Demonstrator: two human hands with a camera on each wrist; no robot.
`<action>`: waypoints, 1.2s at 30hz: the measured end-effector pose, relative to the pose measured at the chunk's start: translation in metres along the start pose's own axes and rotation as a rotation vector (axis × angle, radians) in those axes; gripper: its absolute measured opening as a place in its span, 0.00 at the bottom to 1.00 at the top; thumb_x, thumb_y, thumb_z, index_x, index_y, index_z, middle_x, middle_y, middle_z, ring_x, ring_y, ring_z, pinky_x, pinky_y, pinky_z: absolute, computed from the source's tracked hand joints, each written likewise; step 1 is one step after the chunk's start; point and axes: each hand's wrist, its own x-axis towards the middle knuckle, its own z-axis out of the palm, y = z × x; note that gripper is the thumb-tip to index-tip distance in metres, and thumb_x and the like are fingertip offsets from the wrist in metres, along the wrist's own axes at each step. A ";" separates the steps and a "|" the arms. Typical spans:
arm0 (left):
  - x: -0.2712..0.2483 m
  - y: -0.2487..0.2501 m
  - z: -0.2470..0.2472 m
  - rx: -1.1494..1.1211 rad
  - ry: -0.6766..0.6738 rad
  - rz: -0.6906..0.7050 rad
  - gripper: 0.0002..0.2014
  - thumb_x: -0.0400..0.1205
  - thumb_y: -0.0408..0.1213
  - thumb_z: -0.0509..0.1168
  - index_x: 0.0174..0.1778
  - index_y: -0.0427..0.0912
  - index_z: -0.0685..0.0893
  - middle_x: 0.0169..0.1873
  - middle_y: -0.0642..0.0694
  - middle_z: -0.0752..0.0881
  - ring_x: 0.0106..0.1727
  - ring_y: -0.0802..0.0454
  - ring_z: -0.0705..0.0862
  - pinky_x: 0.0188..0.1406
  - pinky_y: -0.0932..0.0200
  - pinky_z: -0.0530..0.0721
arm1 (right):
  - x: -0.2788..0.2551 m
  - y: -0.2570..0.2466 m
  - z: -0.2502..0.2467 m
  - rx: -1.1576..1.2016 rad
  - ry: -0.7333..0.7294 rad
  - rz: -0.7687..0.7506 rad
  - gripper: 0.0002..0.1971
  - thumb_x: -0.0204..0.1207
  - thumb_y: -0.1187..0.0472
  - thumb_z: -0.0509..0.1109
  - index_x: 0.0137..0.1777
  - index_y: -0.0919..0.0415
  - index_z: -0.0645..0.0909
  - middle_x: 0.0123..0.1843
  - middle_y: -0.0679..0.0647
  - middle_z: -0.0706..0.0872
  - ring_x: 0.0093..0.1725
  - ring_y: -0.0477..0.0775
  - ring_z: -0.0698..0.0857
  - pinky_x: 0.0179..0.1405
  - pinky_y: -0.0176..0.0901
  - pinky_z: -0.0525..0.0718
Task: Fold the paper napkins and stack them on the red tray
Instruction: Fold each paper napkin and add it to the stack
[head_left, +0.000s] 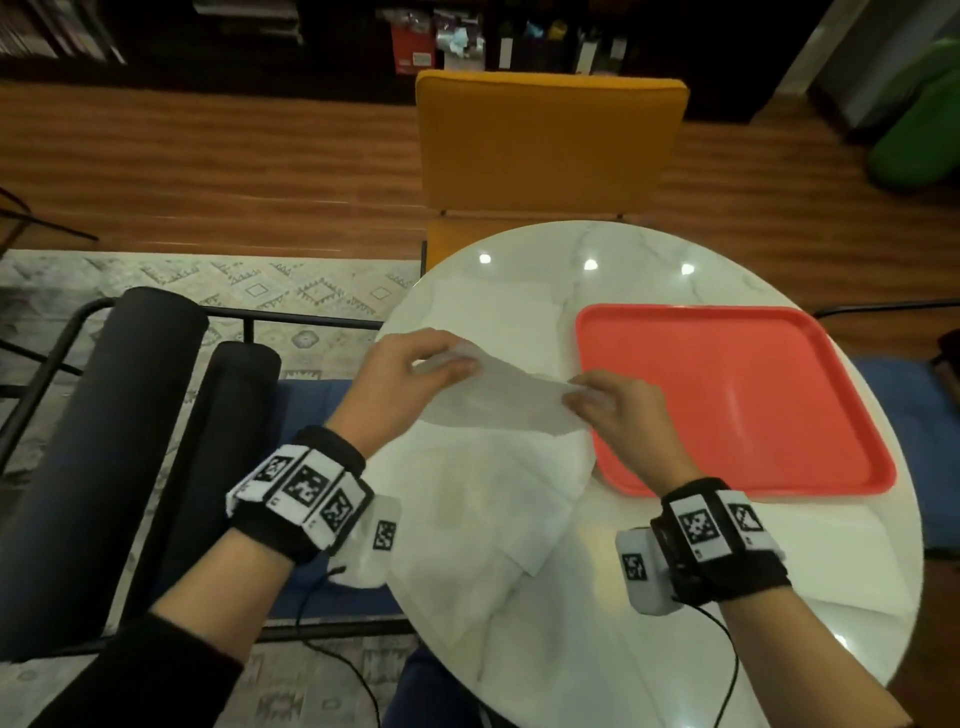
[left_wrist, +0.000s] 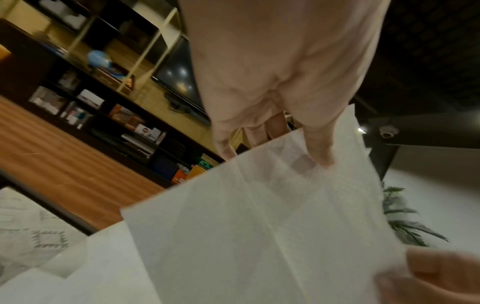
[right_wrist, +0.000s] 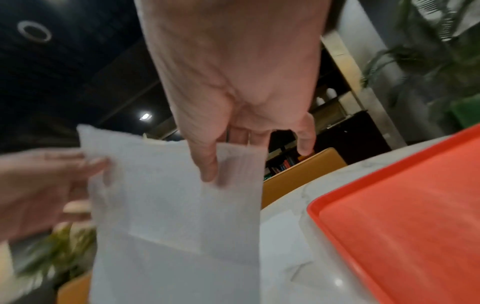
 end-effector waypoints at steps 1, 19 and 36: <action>-0.004 0.001 -0.003 -0.038 0.019 -0.004 0.06 0.78 0.34 0.71 0.48 0.41 0.90 0.46 0.50 0.90 0.51 0.59 0.86 0.54 0.71 0.79 | -0.003 0.001 -0.005 0.074 0.062 -0.033 0.02 0.76 0.56 0.72 0.44 0.50 0.87 0.42 0.41 0.90 0.46 0.41 0.86 0.55 0.42 0.78; -0.145 -0.114 0.066 0.005 -0.034 -0.487 0.09 0.76 0.35 0.73 0.41 0.58 0.91 0.42 0.68 0.90 0.50 0.71 0.85 0.51 0.74 0.77 | -0.125 0.090 0.054 -0.017 -0.240 0.128 0.02 0.74 0.56 0.73 0.42 0.47 0.86 0.35 0.36 0.87 0.39 0.42 0.86 0.56 0.52 0.80; -0.103 -0.118 0.063 0.310 0.068 -0.565 0.22 0.79 0.45 0.69 0.68 0.45 0.76 0.64 0.44 0.79 0.64 0.45 0.79 0.60 0.50 0.79 | -0.036 0.066 0.065 -0.135 -0.163 0.183 0.16 0.79 0.61 0.67 0.66 0.56 0.77 0.58 0.55 0.84 0.59 0.59 0.81 0.63 0.57 0.76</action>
